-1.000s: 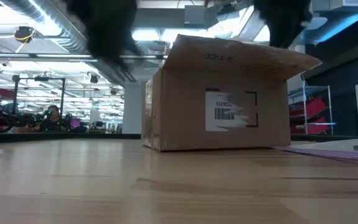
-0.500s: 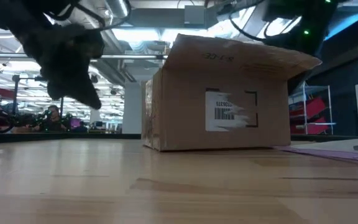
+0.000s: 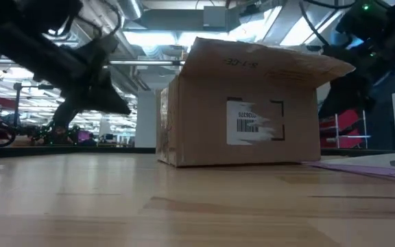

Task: Unpack boxes
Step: Open the cardboard box using the cutter

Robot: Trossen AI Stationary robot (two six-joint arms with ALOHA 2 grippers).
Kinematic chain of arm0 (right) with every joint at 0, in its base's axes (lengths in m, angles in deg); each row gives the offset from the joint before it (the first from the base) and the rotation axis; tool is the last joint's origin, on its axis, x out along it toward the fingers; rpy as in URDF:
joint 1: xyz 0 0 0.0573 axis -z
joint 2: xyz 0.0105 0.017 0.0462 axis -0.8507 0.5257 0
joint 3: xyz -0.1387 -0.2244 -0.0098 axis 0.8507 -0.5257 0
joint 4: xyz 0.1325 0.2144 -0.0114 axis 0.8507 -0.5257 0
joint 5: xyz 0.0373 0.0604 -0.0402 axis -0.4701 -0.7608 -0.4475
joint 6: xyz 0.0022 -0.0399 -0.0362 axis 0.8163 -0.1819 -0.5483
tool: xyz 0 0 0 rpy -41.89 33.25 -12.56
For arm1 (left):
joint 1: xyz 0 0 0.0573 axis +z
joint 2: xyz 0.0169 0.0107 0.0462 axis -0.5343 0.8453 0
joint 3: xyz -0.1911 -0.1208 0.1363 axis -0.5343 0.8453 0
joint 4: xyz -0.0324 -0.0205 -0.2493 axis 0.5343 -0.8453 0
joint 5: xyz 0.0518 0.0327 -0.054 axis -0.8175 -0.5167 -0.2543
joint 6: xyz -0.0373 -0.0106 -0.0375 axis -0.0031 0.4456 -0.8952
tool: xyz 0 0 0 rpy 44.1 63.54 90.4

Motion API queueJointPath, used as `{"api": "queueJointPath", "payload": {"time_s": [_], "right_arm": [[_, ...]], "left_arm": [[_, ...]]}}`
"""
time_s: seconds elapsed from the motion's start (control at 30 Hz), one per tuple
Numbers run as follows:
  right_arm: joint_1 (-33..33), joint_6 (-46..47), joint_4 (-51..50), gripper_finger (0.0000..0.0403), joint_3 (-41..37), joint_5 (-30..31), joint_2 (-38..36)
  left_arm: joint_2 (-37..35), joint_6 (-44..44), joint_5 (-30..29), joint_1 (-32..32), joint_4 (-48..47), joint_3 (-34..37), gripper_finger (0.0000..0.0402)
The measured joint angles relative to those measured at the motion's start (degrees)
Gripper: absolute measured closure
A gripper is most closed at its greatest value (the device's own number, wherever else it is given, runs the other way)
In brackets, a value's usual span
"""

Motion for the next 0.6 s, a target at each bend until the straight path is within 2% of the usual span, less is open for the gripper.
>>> {"api": "queueJointPath", "payload": {"time_s": [0.13, 0.27, 0.47, 0.53, 0.6], "right_arm": [[0.1, 0.7, 1.0, 0.0403, -1.0, 1.1, 0.1], [-0.1, 2.9, -0.8, 0.0403, -1.0, -2.3, 1.1], [-0.7, 4.4, 4.1, 0.0403, -1.0, -1.3, 1.3], [-0.7, 5.4, 5.7, 0.0403, -1.0, -1.4, 1.3], [-0.7, 6.2, 6.6, 0.0403, -1.0, -1.4, 1.3]], "left_arm": [[0.0, -2.0, -0.1, 1.3, 0.2, 0.4, 0.04], [0.0, -7.0, -0.3, 3.5, 0.5, 0.5, 0.04], [0.7, -9.1, -0.2, 7.9, 0.5, 0.5, 0.04], [0.6, -10.0, 1.1, 9.3, 3.5, 0.5, 0.0401], [0.7, -10.1, 5.5, 10.8, 7.5, 0.5, 0.0401]]}}
